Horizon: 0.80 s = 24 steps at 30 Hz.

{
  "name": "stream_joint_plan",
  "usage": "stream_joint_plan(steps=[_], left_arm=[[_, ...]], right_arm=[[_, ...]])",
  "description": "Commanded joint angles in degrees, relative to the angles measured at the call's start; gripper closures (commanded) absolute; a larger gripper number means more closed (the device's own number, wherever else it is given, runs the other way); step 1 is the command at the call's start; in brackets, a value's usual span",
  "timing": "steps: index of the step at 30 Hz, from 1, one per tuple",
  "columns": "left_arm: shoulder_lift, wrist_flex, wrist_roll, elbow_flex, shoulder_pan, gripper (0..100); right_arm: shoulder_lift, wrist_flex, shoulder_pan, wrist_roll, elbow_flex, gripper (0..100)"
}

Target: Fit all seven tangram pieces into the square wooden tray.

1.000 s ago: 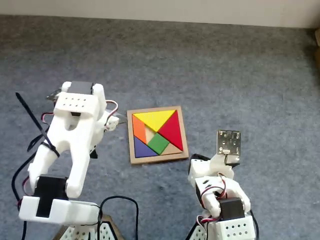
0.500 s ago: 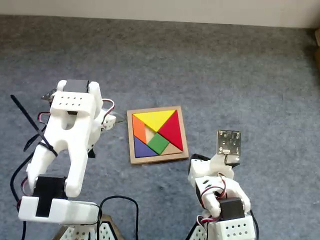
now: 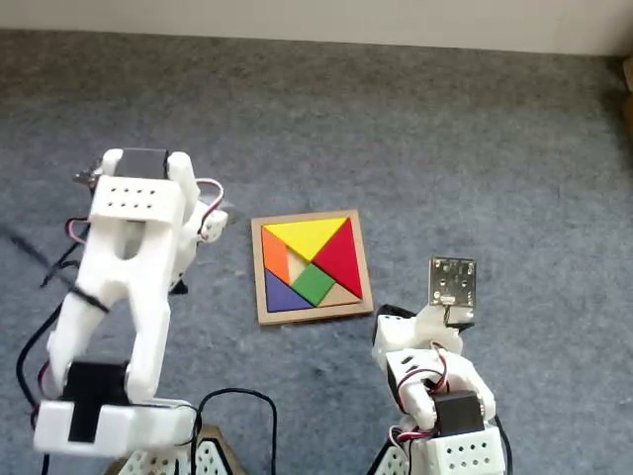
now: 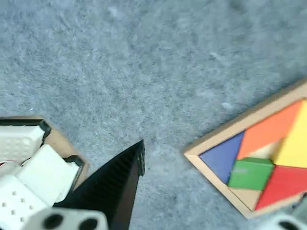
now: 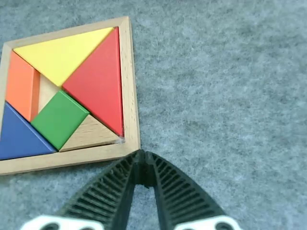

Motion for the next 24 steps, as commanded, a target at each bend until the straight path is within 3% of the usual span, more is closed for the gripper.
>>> stream_joint_plan(steps=[1, 15, 19, 24], left_arm=[[-9.8, 0.44, -0.53, -3.65, -0.75, 50], [-28.0, 0.26, -0.79, 1.19, -0.84, 50], [-30.81, 0.26, -0.79, 1.89, -4.44, 50], [-30.9, -1.85, -5.89, 7.78, -6.37, 50]], right_arm=[[0.4, 0.48, 0.92, 0.62, 7.78, 99.5], [0.4, 0.48, 0.92, 0.62, 7.78, 99.5], [0.4, 0.48, 0.92, 0.62, 7.78, 99.5], [0.4, 0.48, 0.92, 0.62, 7.78, 99.5]])
